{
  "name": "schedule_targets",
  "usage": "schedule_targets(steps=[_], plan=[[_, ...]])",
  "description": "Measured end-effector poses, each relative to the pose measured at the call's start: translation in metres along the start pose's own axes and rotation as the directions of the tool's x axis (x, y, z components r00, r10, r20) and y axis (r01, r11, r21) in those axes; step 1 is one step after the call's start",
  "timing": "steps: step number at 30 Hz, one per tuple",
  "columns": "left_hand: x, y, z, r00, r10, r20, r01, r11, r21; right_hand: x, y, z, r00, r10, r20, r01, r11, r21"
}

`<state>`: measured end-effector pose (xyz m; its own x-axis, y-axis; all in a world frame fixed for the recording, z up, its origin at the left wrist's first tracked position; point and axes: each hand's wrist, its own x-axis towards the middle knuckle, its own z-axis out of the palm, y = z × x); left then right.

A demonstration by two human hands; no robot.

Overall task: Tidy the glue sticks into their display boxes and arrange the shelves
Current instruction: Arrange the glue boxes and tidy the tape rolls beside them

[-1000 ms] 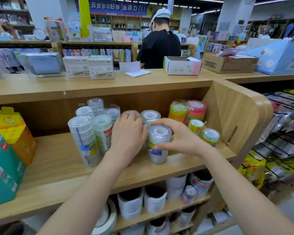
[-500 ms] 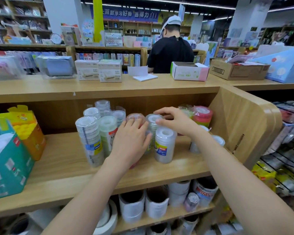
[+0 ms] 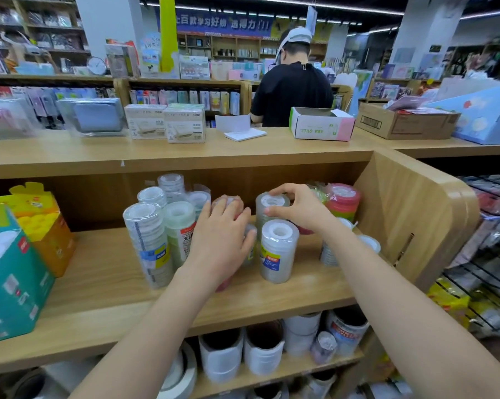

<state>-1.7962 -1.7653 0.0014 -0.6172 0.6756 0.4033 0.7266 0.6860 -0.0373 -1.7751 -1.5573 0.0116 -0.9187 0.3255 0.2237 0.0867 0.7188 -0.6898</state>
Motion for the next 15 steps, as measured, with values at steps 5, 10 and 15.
schedule_targets(steps=[5,10,15], plan=[[0.008,0.001,0.005,0.995,0.006,0.102,-0.010,0.999,0.044,-0.007,0.007,0.000,0.997,-0.017,-0.072,0.008,0.993,-0.118],[0.009,-0.003,0.006,0.990,0.001,0.143,0.006,0.999,-0.051,-0.006,0.001,-0.006,0.994,-0.092,-0.055,0.065,0.927,-0.368],[0.006,-0.004,0.005,0.990,0.003,0.144,0.008,0.997,-0.076,-0.004,-0.006,-0.010,0.990,-0.099,0.104,0.138,0.851,-0.506]])
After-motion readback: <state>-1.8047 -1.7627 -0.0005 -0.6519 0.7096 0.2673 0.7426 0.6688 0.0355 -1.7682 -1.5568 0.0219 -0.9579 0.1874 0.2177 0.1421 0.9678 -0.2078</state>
